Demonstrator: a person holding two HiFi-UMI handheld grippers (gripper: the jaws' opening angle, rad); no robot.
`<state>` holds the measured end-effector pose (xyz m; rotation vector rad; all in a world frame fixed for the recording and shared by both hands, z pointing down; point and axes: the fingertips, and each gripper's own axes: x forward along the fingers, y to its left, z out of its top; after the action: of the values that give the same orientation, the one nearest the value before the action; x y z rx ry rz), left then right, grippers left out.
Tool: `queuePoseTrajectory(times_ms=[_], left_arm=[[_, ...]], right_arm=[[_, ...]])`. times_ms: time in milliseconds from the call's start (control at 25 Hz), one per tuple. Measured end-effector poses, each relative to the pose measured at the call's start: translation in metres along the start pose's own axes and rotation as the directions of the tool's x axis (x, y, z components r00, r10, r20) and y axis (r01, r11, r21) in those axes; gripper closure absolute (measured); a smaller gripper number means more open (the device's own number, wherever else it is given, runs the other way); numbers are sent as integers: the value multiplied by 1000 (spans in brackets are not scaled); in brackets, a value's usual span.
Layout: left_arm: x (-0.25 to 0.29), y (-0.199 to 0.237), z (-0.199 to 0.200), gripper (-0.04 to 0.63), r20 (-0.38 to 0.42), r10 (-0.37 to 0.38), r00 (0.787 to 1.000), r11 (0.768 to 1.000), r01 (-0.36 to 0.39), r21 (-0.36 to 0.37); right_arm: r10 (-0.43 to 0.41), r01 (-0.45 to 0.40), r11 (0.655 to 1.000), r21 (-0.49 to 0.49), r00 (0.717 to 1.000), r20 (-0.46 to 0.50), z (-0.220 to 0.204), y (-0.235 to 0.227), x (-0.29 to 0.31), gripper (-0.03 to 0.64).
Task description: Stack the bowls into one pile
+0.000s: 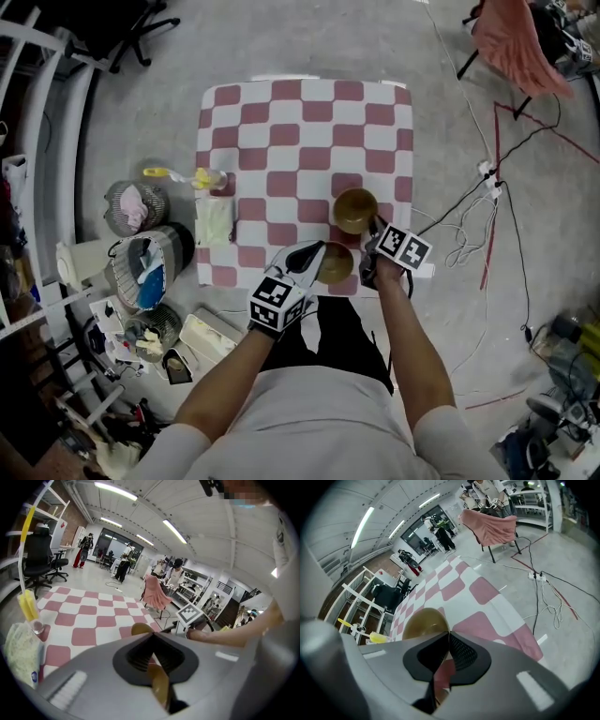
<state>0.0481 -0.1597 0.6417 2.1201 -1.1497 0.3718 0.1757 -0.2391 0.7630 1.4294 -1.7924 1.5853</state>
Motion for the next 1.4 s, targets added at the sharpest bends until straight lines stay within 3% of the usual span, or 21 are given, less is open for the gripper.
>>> queuePoseTrajectory(times_ms=[360, 800, 1120, 1400], left_arm=[[-28, 6, 4, 589, 29, -15, 999, 1000, 14, 25], [-54, -15, -5, 589, 23, -91, 996, 994, 89, 66], [-71, -19, -21, 589, 4, -114, 993, 990, 113, 83], [-83, -13, -27, 589, -5, -110, 994, 990, 110, 84]], right_arm=[[65, -64, 996, -54, 998, 2, -24, 33, -50, 595], [36, -36, 999, -9, 999, 15, -87, 37, -86, 595], [-1, 1, 1000, 4, 1000, -11, -127, 27, -76, 592], [-42, 40, 998, -55, 998, -53, -143, 20, -66, 592]])
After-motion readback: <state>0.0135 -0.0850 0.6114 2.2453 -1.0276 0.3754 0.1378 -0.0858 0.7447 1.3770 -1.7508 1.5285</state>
